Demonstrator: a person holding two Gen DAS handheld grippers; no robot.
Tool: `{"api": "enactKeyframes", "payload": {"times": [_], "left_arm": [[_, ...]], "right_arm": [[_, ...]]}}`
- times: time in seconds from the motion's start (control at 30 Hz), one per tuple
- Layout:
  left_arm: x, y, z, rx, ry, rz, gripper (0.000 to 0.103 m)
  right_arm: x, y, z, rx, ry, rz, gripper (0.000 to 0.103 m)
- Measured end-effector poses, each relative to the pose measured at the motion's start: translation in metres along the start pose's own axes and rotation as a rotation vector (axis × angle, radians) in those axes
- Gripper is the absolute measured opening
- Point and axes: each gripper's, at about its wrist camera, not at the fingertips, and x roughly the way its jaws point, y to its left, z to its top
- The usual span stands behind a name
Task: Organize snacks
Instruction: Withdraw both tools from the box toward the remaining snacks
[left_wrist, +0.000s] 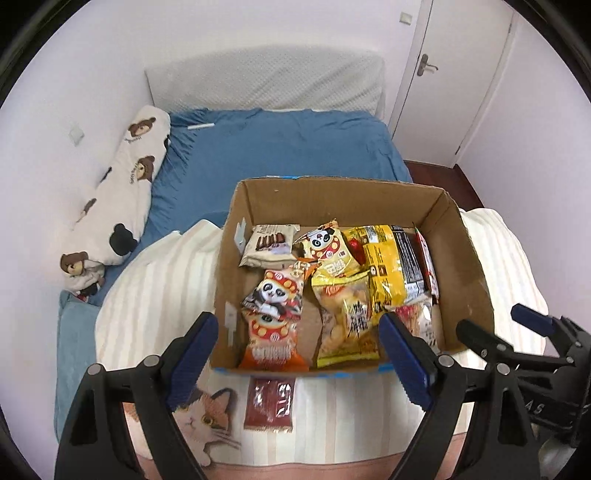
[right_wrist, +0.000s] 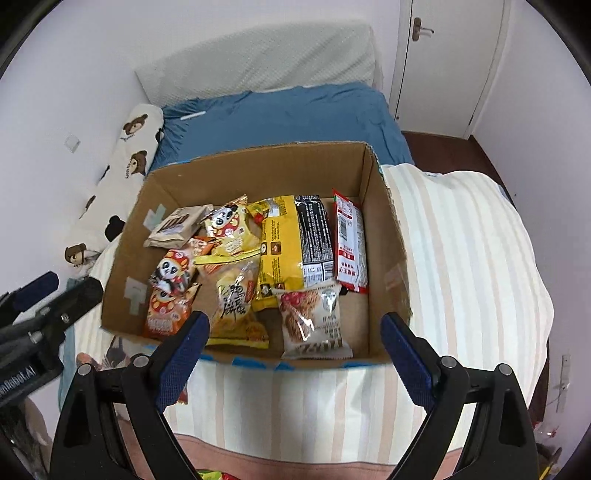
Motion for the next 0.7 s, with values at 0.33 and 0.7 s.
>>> {"api": "enactKeyframes", "payload": {"times": [0.33, 0.7], "left_arm": [[-0.026, 0.005, -0.056, -0.03, -0.002, -0.01, 0.089], [0.006, 0.06, -0.192, -0.148, 0.224, 0.057, 0.089]], "right_arm": [[-0.037, -0.003, -0.06, 0.056, -0.016, 0.071, 0.096], [0.046, 0.002, -0.221, 0.261, 0.385, 0.295, 0.096]]}}
